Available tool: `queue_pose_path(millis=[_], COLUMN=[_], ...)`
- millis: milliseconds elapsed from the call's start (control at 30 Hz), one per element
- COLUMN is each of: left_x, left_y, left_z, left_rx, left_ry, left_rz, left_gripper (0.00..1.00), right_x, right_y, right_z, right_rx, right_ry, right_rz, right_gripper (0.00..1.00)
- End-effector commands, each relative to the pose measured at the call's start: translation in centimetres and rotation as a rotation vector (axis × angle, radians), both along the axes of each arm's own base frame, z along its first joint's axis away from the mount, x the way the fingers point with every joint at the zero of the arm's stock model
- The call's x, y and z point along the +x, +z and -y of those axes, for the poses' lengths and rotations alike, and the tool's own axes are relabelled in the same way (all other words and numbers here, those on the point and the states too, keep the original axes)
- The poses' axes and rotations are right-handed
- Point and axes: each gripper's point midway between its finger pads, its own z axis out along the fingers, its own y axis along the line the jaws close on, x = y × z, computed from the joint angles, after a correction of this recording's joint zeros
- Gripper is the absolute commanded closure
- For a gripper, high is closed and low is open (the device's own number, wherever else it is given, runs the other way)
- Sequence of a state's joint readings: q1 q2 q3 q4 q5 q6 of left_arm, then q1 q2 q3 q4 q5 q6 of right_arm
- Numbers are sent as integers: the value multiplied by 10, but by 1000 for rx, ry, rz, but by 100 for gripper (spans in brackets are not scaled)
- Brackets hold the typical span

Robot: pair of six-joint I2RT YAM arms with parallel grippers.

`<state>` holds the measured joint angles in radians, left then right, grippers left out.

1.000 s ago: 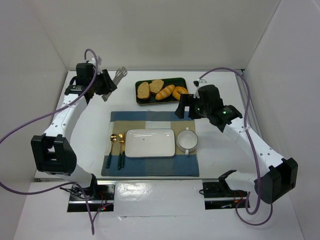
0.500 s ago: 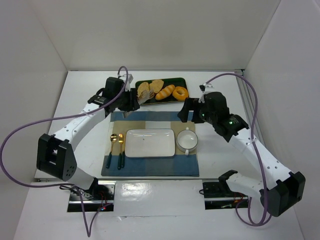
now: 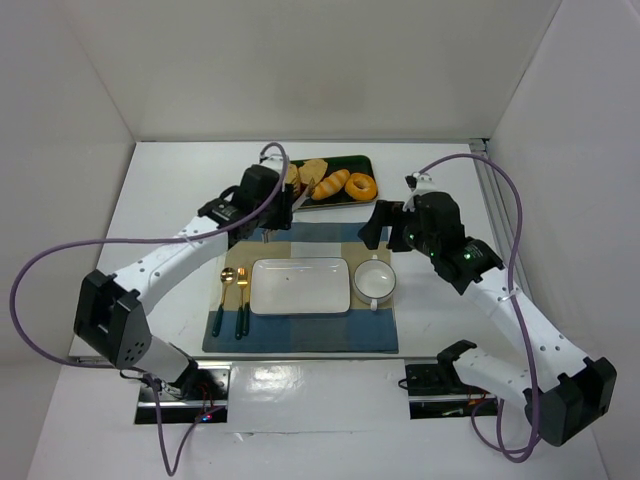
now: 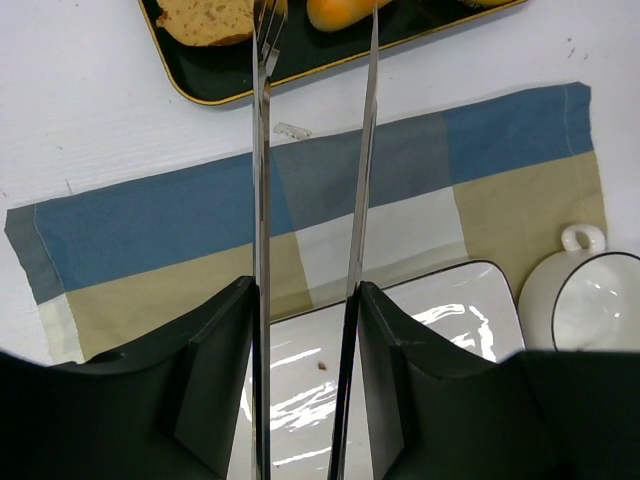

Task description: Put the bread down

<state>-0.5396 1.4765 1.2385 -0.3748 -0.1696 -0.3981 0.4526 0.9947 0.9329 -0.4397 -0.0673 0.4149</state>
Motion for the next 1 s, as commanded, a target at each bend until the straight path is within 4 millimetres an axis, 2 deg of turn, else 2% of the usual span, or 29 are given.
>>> queue_pose_path(millis=[0, 67, 100, 300, 333, 367, 567, 633, 733, 833, 867, 967], left_x=[13, 13, 13, 18, 20, 22, 29, 32, 38, 42, 44, 46], left_y=[7, 2, -9, -27, -24, -33, -36, -44, -41, -51, -46, -53], left_z=[0, 1, 0, -5, -4, -6, -3, -1, 7, 13, 15, 18], left_rx=[93, 150, 187, 296, 290, 322, 332, 353, 333, 348, 341, 351], left_ry=[71, 99, 106, 162, 163, 164, 166, 157, 138, 108, 110, 93], left_rz=[68, 78, 60, 55, 62, 49, 59, 45, 59, 41, 50, 39], left_gripper=[43, 43, 43, 42, 42, 42, 42, 42, 42, 42, 42, 42], right_x=[4, 5, 4, 3, 3, 3, 5, 6, 5, 6, 8, 8], right_y=[19, 21, 21, 25, 25, 25, 30, 30, 28, 25, 25, 25], right_z=[-1, -1, -3, -6, -6, -6, -3, -2, -2, -2, 2, 2], right_rx=[48, 52, 56, 67, 68, 68, 72, 68, 64, 60, 56, 56], right_ry=[-8, -8, 1, 18, 18, 18, 9, 1, 0, 0, -17, -17], right_rz=[73, 81, 79, 84, 84, 84, 94, 95, 87, 79, 81, 81], right_gripper=[0, 0, 0, 0, 0, 0, 0, 0, 0, 0, 0, 0])
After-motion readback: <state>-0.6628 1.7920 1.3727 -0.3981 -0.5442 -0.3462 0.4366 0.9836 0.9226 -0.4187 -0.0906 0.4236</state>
